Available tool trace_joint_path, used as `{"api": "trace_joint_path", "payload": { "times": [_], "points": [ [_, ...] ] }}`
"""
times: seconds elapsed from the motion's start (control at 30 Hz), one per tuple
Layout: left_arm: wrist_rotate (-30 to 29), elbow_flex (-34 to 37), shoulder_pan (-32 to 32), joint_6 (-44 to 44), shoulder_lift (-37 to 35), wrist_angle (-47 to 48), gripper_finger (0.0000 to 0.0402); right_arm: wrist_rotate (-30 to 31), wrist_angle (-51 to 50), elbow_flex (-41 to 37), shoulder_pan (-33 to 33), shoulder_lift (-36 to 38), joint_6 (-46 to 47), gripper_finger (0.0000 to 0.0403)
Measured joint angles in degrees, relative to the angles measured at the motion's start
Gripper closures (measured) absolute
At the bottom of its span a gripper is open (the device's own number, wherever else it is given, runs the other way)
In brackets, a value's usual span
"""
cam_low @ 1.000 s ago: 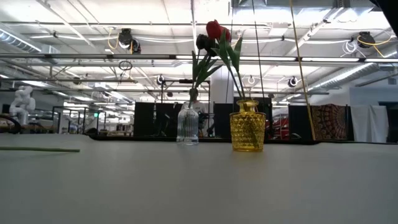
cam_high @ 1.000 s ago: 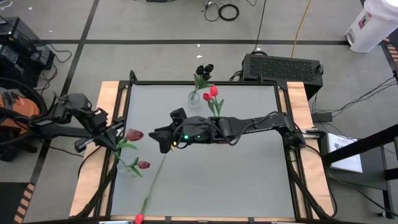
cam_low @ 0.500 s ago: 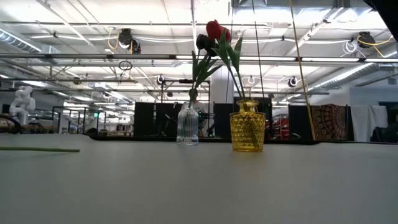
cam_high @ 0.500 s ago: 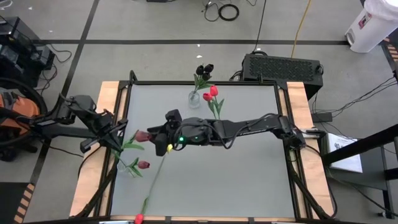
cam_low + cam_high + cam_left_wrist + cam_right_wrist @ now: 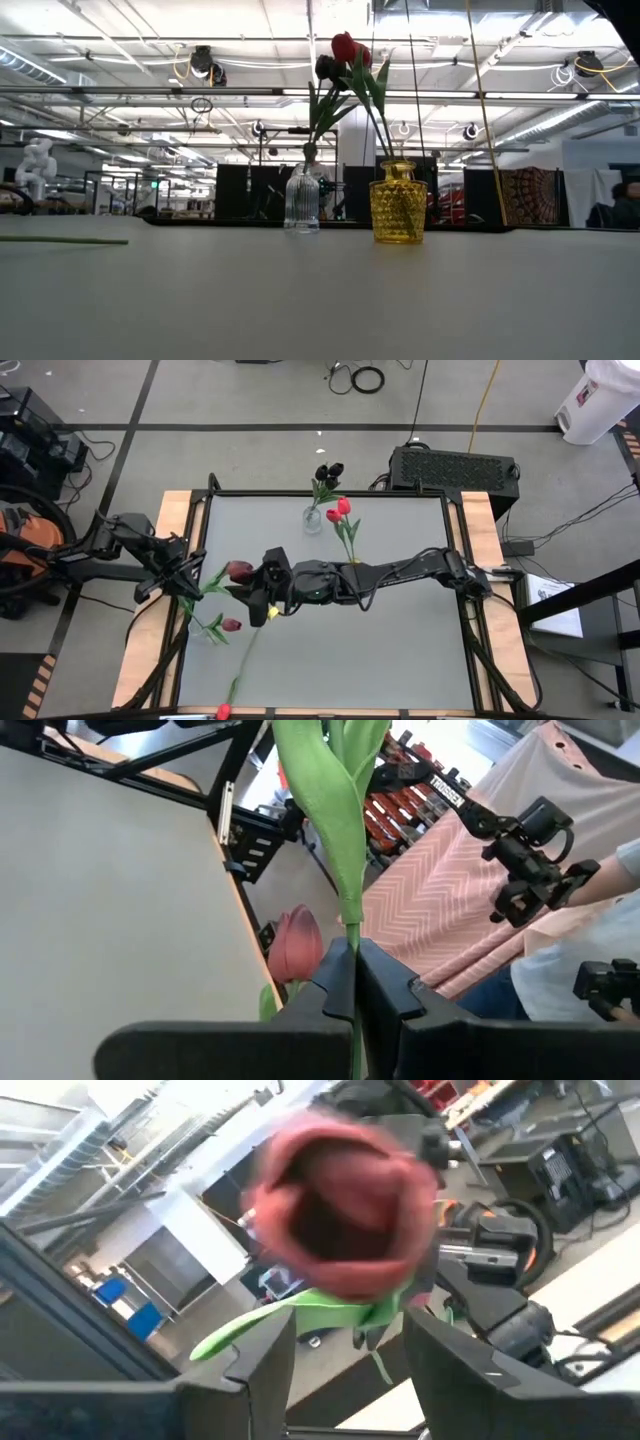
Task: Sort flowers into vase by color
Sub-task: Put the red tulip into the bottom transparent bin
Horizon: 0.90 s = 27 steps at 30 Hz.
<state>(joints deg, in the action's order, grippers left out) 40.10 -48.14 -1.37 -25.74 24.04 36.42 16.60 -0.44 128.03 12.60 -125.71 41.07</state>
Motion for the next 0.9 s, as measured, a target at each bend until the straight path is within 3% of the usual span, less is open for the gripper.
{"api": "trace_joint_path", "payload": {
  "times": [0.9],
  "points": [
    [0.71,-0.04,0.0,-3.93,0.56,-0.44,0.0401,0.07,3.54,0.0,-1.89,-0.12,-2.57,0.0225]
  ]
}}
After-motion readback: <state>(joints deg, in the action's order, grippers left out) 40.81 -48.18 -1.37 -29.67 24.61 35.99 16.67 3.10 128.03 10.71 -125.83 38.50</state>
